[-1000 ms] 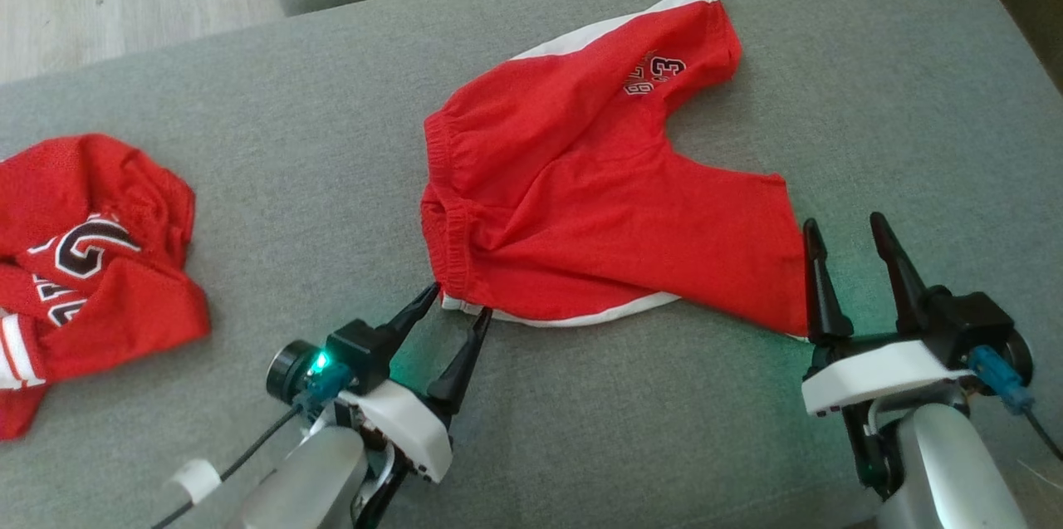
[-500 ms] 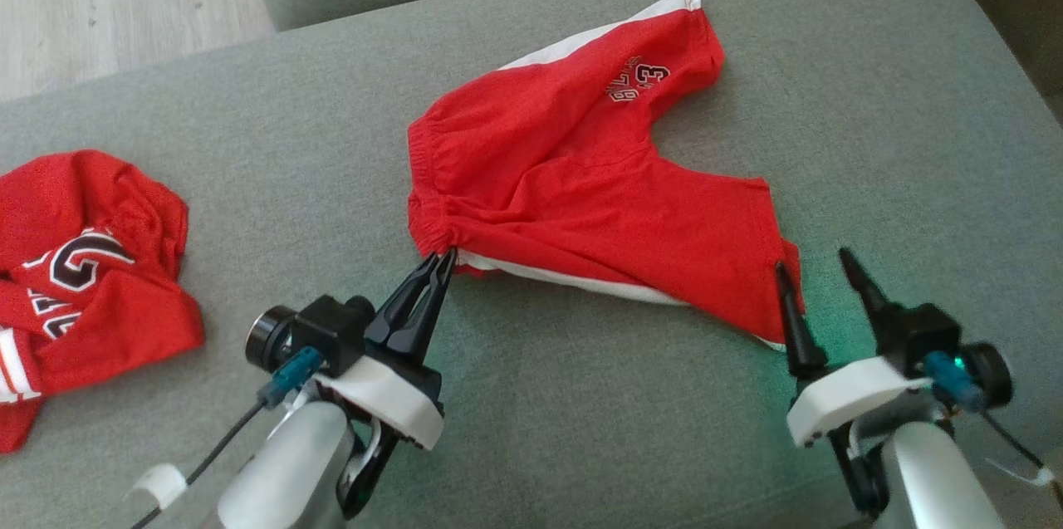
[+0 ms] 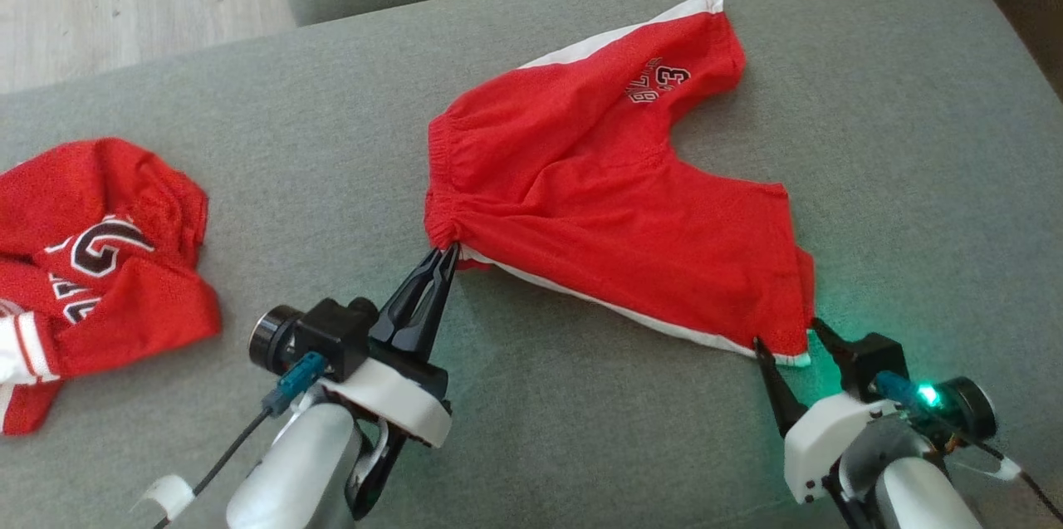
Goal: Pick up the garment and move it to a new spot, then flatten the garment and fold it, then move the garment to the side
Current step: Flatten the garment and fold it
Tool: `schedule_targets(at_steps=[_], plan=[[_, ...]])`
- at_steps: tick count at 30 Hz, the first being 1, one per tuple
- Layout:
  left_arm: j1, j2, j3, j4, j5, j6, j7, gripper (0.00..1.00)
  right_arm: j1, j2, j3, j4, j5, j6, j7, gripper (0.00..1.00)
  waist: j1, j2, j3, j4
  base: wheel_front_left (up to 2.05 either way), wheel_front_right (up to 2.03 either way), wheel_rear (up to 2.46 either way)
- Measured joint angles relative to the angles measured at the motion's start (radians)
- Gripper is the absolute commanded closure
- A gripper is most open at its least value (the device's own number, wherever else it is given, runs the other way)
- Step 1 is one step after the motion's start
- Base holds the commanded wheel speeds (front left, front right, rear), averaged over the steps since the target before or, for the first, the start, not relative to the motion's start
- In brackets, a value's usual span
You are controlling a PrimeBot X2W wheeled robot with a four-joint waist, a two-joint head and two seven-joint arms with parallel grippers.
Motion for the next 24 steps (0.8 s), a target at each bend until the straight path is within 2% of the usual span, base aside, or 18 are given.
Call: schedule_targets(at_steps=[12, 13, 14, 15, 24], plan=[[0.010, -0.006, 0.002, 0.000, 0.001, 0.000, 0.000, 1.00, -0.001, -0.016, 0.034, 0.005, 0.077, 0.000, 0.093, 0.00, 0.0000, 0.0000, -0.005, 0.020, 0.00, 0.00, 0.00], [0.011, -0.006, 0.002, 0.000, 0.001, 0.000, 0.000, 1.00, -0.001, -0.019, 0.038, 0.004, 0.083, 0.000, 0.096, 0.14, 0.0000, 0.0000, -0.006, 0.020, 0.00, 0.00, 0.00], [0.011, -0.007, 0.003, 0.000, 0.001, 0.000, 0.000, 1.00, -0.001, -0.020, 0.041, 0.003, 0.092, 0.000, 0.100, 0.76, 0.0000, 0.0000, -0.006, 0.021, 0.00, 0.00, 0.00], [0.011, -0.008, 0.005, 0.000, 0.001, 0.000, 0.000, 1.00, 0.000, -0.021, 0.045, 0.001, 0.098, 0.000, 0.101, 1.00, 0.0000, 0.0000, -0.007, 0.022, 0.00, 0.00, 0.00], [0.011, -0.004, 0.019, 0.000, 0.002, 0.000, 0.000, 1.00, -0.007, -0.025, 0.063, -0.071, 0.189, 0.000, 0.091, 1.00, 0.0001, 0.0000, -0.021, 0.028, 0.00, 0.00, 0.00]])
